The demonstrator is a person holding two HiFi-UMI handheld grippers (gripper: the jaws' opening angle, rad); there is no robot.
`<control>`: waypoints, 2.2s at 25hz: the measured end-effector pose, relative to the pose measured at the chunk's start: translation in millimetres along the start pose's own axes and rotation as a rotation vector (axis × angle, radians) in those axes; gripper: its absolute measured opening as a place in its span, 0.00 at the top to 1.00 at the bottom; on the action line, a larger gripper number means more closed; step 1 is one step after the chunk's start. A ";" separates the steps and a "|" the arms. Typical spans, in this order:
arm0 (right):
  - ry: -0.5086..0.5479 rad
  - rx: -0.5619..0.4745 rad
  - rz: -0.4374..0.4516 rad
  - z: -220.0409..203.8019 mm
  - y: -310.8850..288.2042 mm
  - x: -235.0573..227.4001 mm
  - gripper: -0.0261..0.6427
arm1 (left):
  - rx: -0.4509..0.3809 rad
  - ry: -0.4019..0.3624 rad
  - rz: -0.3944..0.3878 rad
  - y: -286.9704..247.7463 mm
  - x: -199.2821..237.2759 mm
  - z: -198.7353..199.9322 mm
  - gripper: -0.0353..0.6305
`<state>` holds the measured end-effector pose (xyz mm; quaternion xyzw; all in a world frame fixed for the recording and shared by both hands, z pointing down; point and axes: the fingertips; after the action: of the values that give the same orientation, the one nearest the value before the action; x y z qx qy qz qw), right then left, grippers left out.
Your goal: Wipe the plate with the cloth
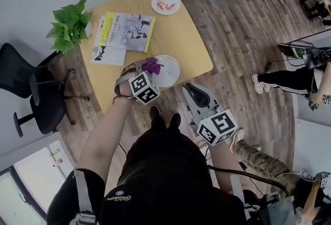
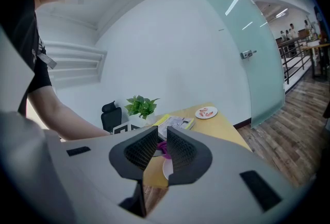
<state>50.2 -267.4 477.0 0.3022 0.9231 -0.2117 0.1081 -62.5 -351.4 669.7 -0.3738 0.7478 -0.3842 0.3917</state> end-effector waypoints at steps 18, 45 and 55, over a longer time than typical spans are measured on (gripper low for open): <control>-0.019 -0.012 0.022 -2.8 7.4 6.2 0.88 | 0.082 -0.280 -0.016 17.3 -68.3 -4.6 0.77; -0.042 -0.010 -0.044 -10.6 32.2 -11.0 0.88 | 0.099 -0.171 -0.028 -22.1 1.0 37.0 0.77; -0.060 0.003 -0.059 -18.4 35.6 -15.0 0.88 | 0.112 -0.209 -0.021 -28.1 0.1 40.1 0.77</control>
<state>82.3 -240.8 486.7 0.2684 0.9277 -0.2249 0.1290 -20.3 -374.7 678.1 -0.3972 0.6764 -0.3883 0.4837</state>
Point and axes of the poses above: the fingertips, and each gripper's own axes: y backward along the fingers, x to its left, z out of its top, and after that the axes turned 4 degrees about -z, right-handed
